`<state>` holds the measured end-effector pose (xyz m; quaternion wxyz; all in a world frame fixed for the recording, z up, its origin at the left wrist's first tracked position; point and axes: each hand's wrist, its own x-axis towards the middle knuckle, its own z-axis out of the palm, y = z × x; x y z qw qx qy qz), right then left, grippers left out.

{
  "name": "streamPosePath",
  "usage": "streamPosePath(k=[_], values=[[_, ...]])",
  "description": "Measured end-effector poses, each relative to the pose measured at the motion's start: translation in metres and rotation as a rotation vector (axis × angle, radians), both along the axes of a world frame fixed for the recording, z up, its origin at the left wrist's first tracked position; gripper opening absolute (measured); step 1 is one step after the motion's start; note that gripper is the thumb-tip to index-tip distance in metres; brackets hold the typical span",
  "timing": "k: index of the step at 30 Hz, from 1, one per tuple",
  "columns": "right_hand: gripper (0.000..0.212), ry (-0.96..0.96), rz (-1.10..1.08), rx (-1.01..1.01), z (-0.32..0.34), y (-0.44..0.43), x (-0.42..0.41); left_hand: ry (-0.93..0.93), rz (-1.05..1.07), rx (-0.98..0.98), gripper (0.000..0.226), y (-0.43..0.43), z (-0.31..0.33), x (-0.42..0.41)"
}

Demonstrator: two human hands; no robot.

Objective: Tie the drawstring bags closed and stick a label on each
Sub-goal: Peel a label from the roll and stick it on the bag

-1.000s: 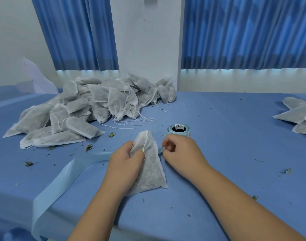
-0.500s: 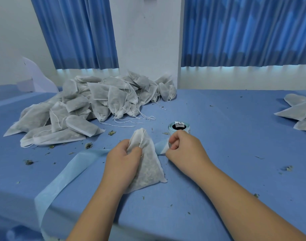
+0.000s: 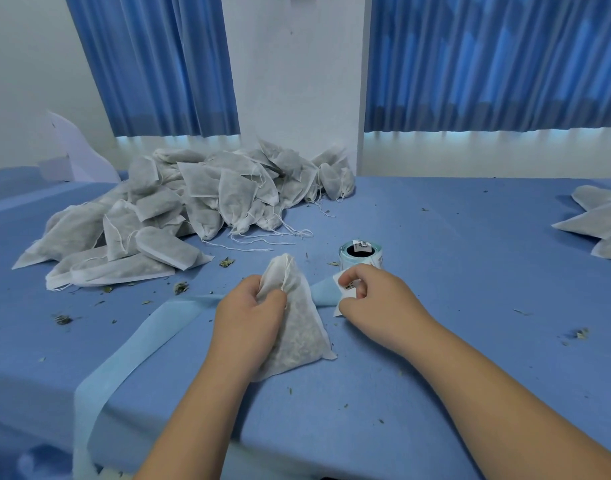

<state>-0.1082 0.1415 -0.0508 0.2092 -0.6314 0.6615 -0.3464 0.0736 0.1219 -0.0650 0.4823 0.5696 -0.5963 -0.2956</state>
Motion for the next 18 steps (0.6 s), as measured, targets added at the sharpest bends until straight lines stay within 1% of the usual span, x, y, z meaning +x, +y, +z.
streamPosePath(k=[4,11,15,18], values=[[0.020,-0.021,0.021,0.008,0.002,0.003,-0.008,-0.012,0.008,-0.003,0.018,0.001,0.001,0.000],[0.029,-0.155,0.096,0.014,0.006,0.010,-0.029,-0.035,0.003,0.005,0.013,0.003,0.003,-0.001],[0.037,-0.316,0.166,0.029,0.014,0.022,-0.045,-0.016,-0.047,-0.011,0.015,0.008,0.006,-0.001],[0.038,-0.438,0.248,0.042,0.023,0.030,-0.058,-0.006,-0.128,-0.058,0.025,0.013,0.011,-0.002]])
